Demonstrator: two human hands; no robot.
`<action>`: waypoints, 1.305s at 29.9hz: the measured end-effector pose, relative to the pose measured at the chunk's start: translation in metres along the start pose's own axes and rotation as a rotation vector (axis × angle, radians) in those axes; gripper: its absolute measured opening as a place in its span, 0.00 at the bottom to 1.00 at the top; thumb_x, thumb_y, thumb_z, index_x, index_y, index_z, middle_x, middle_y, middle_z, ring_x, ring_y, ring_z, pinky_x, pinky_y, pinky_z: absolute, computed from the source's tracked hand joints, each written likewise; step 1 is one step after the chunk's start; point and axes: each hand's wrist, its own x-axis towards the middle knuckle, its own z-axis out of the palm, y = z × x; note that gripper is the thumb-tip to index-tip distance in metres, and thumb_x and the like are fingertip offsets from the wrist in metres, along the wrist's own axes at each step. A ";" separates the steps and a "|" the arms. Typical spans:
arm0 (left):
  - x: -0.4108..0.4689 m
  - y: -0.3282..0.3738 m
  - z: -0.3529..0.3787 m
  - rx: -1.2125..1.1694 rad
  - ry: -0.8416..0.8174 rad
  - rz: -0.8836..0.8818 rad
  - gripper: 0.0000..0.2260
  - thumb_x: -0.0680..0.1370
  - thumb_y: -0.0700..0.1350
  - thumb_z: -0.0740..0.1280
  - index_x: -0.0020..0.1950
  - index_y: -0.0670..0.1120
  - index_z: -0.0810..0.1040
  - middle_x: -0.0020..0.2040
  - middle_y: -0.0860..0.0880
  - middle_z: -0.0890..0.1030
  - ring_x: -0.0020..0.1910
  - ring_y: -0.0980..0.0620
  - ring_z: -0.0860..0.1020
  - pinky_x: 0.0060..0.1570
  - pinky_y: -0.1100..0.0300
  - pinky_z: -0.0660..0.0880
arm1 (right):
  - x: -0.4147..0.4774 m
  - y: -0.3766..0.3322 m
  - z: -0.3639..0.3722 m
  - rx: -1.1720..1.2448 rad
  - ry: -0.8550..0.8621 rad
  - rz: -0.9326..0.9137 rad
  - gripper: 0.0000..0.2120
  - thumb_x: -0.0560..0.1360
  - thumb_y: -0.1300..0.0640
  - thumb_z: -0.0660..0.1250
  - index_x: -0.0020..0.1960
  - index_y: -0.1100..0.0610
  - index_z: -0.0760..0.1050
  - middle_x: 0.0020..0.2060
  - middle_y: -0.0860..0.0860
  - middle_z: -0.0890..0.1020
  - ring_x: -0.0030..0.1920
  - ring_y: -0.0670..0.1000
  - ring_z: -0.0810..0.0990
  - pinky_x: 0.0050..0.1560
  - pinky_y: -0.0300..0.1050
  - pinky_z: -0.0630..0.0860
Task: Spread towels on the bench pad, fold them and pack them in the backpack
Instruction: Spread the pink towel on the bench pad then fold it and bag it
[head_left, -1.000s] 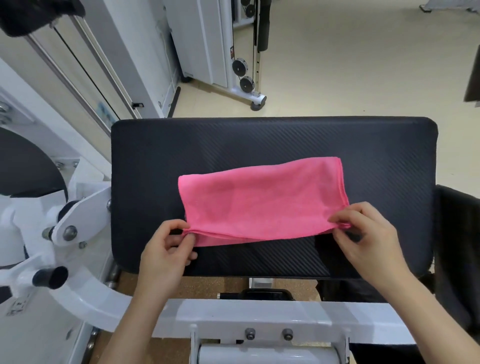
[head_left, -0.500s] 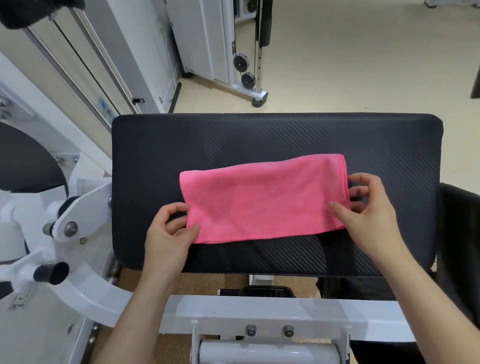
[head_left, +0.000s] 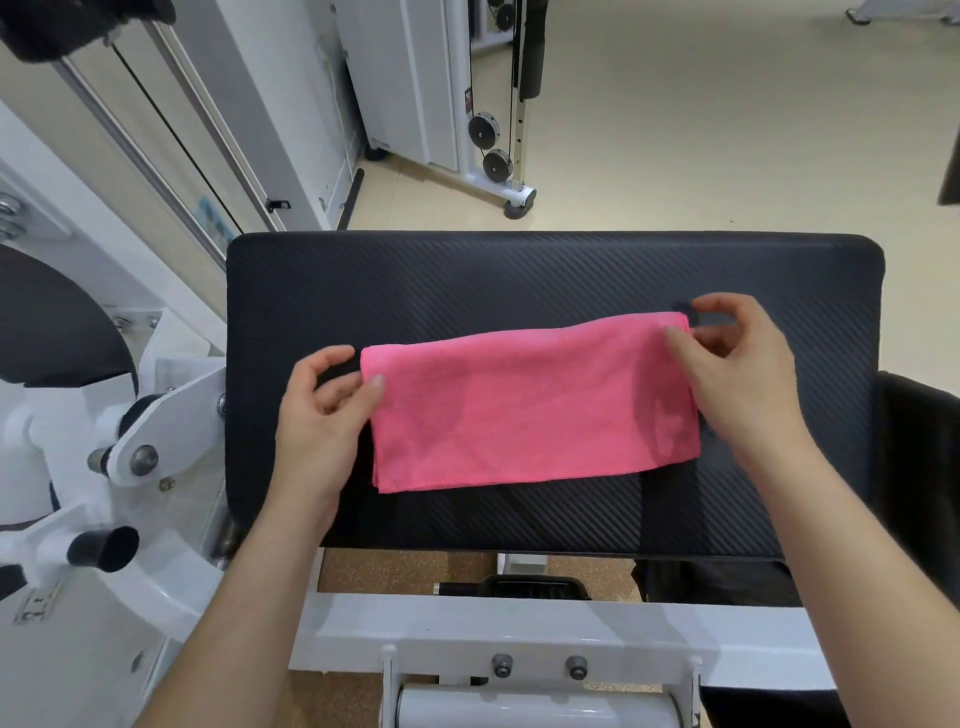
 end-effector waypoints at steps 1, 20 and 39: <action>0.006 0.003 0.002 0.012 0.006 0.001 0.14 0.77 0.43 0.70 0.62 0.50 0.75 0.46 0.54 0.82 0.40 0.66 0.79 0.38 0.69 0.71 | 0.007 -0.002 0.001 0.025 0.008 0.011 0.15 0.74 0.51 0.70 0.59 0.51 0.75 0.42 0.48 0.83 0.43 0.47 0.80 0.47 0.46 0.76; 0.035 -0.001 0.009 0.636 0.070 0.262 0.16 0.77 0.48 0.69 0.65 0.55 0.76 0.56 0.53 0.69 0.52 0.55 0.72 0.53 0.59 0.70 | -0.014 -0.001 0.033 -0.362 0.213 -0.615 0.15 0.73 0.61 0.66 0.59 0.59 0.78 0.53 0.60 0.76 0.51 0.59 0.74 0.44 0.49 0.72; -0.022 -0.025 -0.008 0.149 0.020 0.028 0.25 0.78 0.40 0.69 0.64 0.62 0.62 0.45 0.54 0.81 0.44 0.55 0.81 0.40 0.61 0.77 | -0.044 0.026 0.105 -0.829 -0.151 -0.697 0.28 0.80 0.41 0.49 0.79 0.46 0.54 0.79 0.55 0.50 0.79 0.54 0.49 0.74 0.58 0.50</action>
